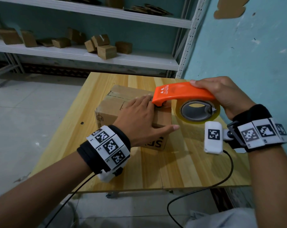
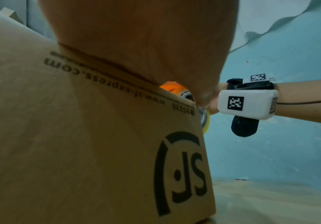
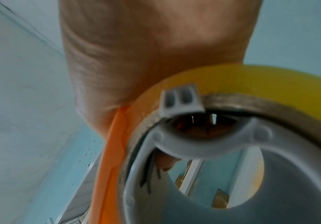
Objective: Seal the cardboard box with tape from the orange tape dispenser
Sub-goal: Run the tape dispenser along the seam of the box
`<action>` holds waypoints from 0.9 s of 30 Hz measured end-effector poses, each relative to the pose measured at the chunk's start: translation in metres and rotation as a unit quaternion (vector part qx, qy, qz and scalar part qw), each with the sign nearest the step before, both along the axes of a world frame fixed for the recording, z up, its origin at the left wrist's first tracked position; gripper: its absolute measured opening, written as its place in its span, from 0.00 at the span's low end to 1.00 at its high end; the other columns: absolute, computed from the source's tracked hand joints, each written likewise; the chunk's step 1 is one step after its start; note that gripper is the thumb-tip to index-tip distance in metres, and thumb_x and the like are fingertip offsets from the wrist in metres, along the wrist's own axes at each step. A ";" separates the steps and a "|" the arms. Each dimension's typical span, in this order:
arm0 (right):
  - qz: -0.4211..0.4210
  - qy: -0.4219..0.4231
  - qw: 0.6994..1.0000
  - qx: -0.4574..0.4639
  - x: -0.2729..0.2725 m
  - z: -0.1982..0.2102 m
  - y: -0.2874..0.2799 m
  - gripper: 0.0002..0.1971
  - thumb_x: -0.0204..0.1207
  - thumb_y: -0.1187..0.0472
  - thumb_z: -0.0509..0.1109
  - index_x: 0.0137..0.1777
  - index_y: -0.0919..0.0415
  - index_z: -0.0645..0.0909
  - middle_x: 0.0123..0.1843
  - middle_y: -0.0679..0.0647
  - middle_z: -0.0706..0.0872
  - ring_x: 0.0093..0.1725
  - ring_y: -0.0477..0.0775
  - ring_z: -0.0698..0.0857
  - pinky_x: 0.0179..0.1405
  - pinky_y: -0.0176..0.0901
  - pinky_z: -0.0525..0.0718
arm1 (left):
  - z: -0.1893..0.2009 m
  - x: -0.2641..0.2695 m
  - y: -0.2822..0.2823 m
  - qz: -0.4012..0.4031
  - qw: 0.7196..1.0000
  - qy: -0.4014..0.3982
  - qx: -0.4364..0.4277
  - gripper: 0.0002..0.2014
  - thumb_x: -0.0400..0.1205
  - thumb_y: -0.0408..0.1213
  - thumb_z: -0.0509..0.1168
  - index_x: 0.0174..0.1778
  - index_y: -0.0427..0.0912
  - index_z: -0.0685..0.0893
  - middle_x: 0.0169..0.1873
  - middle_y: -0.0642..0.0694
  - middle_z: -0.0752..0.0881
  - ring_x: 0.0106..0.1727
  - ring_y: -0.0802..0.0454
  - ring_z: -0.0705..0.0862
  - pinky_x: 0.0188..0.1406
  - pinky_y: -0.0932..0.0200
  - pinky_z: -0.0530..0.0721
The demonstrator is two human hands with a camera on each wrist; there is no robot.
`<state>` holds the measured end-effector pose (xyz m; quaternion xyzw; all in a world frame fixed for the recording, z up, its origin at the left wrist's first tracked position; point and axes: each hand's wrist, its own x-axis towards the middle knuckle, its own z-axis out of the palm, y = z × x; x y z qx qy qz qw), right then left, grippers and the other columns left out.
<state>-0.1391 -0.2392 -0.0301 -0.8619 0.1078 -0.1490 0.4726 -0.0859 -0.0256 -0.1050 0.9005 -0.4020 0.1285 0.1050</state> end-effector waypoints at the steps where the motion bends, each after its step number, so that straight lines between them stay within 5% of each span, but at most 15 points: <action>1: 0.004 0.005 1.000 -0.001 0.000 0.000 -0.001 0.15 0.77 0.46 0.73 0.40 0.58 0.90 0.33 0.55 0.90 0.33 0.48 0.87 0.43 0.42 0.81 | -0.002 0.000 -0.001 0.006 1.000 -0.005 0.002 0.52 0.72 0.79 0.41 0.83 0.42 0.56 0.82 0.44 0.62 0.82 0.50 0.60 0.81 0.53 0.50; 9: 0.014 0.029 0.999 -0.043 -0.002 0.001 -0.002 0.13 0.80 0.48 0.70 0.41 0.55 0.88 0.35 0.51 0.89 0.38 0.51 0.86 0.43 0.41 0.78 | -0.006 0.001 -0.002 0.007 1.000 -0.017 0.020 0.49 0.76 0.76 0.40 0.83 0.41 0.54 0.83 0.43 0.59 0.83 0.48 0.56 0.83 0.51 0.48; 13: 0.016 0.053 0.996 -0.066 0.000 0.002 0.000 0.15 0.81 0.49 0.68 0.35 0.54 0.83 0.27 0.44 0.83 0.33 0.47 0.81 0.39 0.40 0.73 | -0.007 0.003 0.000 0.002 0.999 -0.017 0.031 0.49 0.76 0.75 0.39 0.84 0.41 0.53 0.83 0.42 0.58 0.83 0.47 0.55 0.84 0.49 0.49; 19: 0.011 0.064 0.993 -0.094 0.004 0.000 0.006 0.17 0.82 0.47 0.66 0.39 0.60 0.81 0.33 0.55 0.80 0.35 0.54 0.79 0.38 0.43 0.73 | -0.006 0.009 0.004 -0.008 0.999 -0.012 0.033 0.50 0.74 0.75 0.36 0.84 0.42 0.51 0.84 0.43 0.55 0.84 0.48 0.52 0.84 0.48 0.49; 23: 0.027 0.093 0.988 -0.125 0.007 -0.007 0.011 0.34 0.75 0.33 0.68 0.47 0.70 0.88 0.42 0.69 0.89 0.41 0.70 0.88 0.45 0.47 0.82 | -0.005 0.011 0.007 -0.014 0.999 -0.005 0.037 0.48 0.75 0.75 0.39 0.85 0.43 0.50 0.84 0.44 0.52 0.84 0.48 0.49 0.82 0.52 0.43; 27: 0.013 0.090 0.984 -0.155 0.010 -0.009 0.013 0.33 0.71 0.30 0.68 0.42 0.66 0.87 0.37 0.61 0.89 0.34 0.56 0.87 0.39 0.42 0.82 | -0.005 0.013 0.010 -0.019 0.999 -0.012 0.039 0.48 0.75 0.75 0.38 0.85 0.45 0.49 0.85 0.45 0.51 0.85 0.49 0.49 0.81 0.53 0.42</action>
